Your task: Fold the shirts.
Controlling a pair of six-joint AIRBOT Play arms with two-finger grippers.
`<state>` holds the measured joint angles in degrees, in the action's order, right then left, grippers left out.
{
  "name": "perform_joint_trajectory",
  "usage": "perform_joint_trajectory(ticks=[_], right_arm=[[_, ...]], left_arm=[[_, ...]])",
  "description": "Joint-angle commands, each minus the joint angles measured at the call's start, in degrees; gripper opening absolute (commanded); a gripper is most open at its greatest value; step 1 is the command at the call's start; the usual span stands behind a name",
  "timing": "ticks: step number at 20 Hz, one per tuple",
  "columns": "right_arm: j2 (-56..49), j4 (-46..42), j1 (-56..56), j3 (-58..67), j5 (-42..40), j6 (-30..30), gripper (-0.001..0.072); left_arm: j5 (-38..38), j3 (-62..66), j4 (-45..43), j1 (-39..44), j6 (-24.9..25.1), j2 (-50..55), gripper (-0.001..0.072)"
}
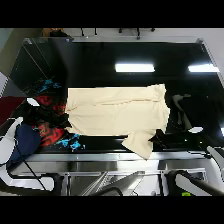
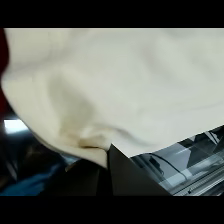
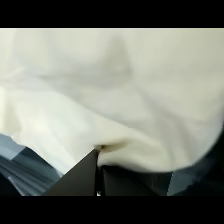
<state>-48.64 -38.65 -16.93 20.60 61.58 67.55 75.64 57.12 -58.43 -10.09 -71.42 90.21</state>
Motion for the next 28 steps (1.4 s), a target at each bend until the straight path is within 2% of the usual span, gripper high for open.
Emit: perform_joint_trajectory(ticks=[1,6,8,12,17,22,28], right_arm=[[0.11,5.99,0.39,2.12,5.18,-3.67,0.0024],[3.1,-10.1,-7.72,6.01,10.29,1.97,0.0023],[5.38,-11.19,-12.74,6.05,10.25,1.88,0.0023],[6.01,-2.03,-14.38,10.51,8.79,-3.3,0.0023],[-0.15,12.48,-12.15,29.05,5.86,-11.82,0.0024],[-16.81,12.74,-3.52,46.45,3.19,-13.7,0.0024],[-31.15,12.74,-0.22,49.62,2.03,-18.99,0.0025]], left_arm=[[3.26,0.04,-0.66,-0.07,0.0,-0.11,0.0018],[2.29,-0.26,-12.17,-0.48,-2.6,-6.54,0.0017],[2.38,-1.11,-13.92,-2.8,-3.19,-9.07,0.0017],[5.33,-1.68,-12.98,-5.88,-3.17,-9.75,0.0017],[3.67,8.85,-5.95,-2.38,-3.87,-9.7,0.0017],[2.62,23.21,-6.12,2.99,-6.23,-2.78,0.0017],[2.89,32.15,-6.56,5.09,-7.72,10.84,0.0017]])
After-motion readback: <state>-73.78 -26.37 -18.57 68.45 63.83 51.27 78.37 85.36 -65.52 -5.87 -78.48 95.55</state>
